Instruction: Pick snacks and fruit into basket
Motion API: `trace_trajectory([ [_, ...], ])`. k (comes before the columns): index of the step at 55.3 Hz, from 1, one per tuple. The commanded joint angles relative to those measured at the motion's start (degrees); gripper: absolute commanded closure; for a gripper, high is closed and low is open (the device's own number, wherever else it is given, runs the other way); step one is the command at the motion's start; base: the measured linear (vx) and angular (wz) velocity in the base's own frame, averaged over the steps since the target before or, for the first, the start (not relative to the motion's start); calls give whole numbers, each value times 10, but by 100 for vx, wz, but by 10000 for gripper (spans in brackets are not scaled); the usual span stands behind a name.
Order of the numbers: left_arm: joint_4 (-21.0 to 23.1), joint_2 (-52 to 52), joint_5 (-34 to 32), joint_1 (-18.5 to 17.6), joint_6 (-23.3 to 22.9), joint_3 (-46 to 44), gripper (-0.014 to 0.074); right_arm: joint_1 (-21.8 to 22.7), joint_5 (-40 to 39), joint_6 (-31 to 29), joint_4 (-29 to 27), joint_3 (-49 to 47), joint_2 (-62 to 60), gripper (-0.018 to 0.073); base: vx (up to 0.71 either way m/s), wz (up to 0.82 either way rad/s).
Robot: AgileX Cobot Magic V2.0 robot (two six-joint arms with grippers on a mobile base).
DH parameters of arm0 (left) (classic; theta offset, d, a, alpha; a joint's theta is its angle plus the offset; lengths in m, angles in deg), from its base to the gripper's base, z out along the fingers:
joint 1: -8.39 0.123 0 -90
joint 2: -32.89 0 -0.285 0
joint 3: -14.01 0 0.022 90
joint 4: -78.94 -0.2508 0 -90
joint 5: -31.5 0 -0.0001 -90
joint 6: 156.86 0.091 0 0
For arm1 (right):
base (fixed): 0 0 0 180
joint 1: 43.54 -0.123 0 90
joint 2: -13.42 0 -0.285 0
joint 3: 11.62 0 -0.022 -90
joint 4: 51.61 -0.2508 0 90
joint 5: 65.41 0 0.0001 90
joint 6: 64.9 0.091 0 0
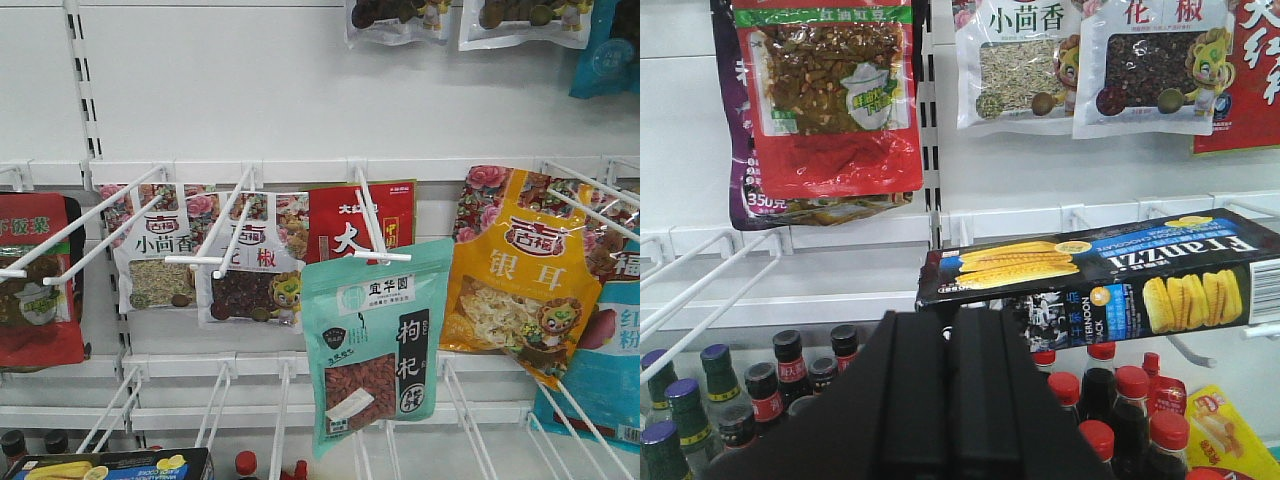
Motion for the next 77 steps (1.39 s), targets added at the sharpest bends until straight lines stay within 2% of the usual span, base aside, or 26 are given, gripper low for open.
trace_trajectory([
  [1,-1,-9,-49,-2,-4,6,606,-1,-48,-3,6,4,-6,568,0,0],
  [22,-1,-9,-67,-2,-4,6,606,-1,-48,-3,6,4,-6,568,0,0],
  [29,0,-9,-127,-2,-5,1,606,-1,-48,-3,6,4,-6,568,0,0],
  [35,0,-9,-208,-2,-6,0,606,-1,-48,-3,6,4,-6,568,0,0],
  [39,0,-9,-232,-2,-18,0,606,-1,-48,-3,6,4,-6,568,0,0],
  [51,0,-9,-241,-2,-65,0,606,-1,-48,-3,6,4,-6,568,0,0],
  [58,0,-9,-256,-2,-64,-6,605,-1,-48,-3,6,4,-6,568,0,0],
  [71,0,-8,-199,-2,-30,-75,602,-1,-48,-3,6,4,-6,568,0,0],
  [77,0,-8,-189,-2,-31,-96,602,-1,-48,-3,6,4,-6,568,0,0],
])
